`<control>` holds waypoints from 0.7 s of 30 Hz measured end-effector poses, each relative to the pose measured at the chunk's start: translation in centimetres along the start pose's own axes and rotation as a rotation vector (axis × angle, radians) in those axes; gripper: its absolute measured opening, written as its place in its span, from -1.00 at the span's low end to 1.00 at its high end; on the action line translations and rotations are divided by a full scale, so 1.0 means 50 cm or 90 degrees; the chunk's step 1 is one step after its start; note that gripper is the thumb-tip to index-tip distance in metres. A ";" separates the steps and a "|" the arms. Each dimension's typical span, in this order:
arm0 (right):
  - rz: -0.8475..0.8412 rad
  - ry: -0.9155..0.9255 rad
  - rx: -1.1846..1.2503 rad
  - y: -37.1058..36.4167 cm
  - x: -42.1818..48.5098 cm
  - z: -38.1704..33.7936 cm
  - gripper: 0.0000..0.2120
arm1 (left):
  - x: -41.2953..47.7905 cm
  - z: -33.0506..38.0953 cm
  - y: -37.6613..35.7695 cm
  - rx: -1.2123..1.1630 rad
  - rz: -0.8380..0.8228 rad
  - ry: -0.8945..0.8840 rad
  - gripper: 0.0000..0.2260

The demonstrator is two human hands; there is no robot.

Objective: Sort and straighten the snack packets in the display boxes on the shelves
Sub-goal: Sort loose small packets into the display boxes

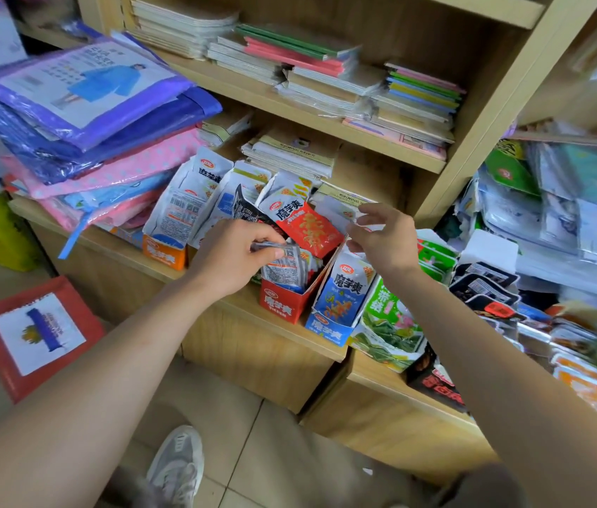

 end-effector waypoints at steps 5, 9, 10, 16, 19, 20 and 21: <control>-0.033 0.142 -0.071 0.005 -0.077 0.021 -0.81 | 0.001 -0.004 -0.007 0.002 0.017 0.011 -0.93; -0.109 0.225 -0.187 -0.030 -0.134 0.064 -0.60 | 0.000 0.000 -0.010 -0.013 0.021 0.010 -0.92; -0.127 0.251 -0.239 -0.038 -0.140 0.078 -0.54 | 0.000 0.001 -0.010 -0.016 0.017 0.010 -0.91; -0.071 0.376 -0.428 -0.046 -0.132 0.082 -0.51 | -0.005 -0.009 -0.005 -0.047 -0.026 0.022 -0.88; -0.108 0.368 -0.406 -0.035 -0.105 0.057 -0.36 | -0.010 -0.012 0.000 -0.051 -0.031 0.042 -0.88; -0.150 0.355 -0.417 -0.033 -0.097 0.056 -0.28 | -0.011 -0.012 0.001 -0.054 -0.033 0.044 -0.87; -0.190 0.341 -0.441 -0.033 -0.089 0.059 -0.23 | -0.013 -0.013 0.003 -0.057 -0.034 0.044 -0.86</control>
Point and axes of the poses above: each hand's wrist, its own x-axis towards the middle knuckle, its own y-axis out of the back of the hand, z = x × y, the point moved 1 cm from there along x, towards the middle knuckle, and after that the axes turned 1 degree about x, right-handed, at the moved point
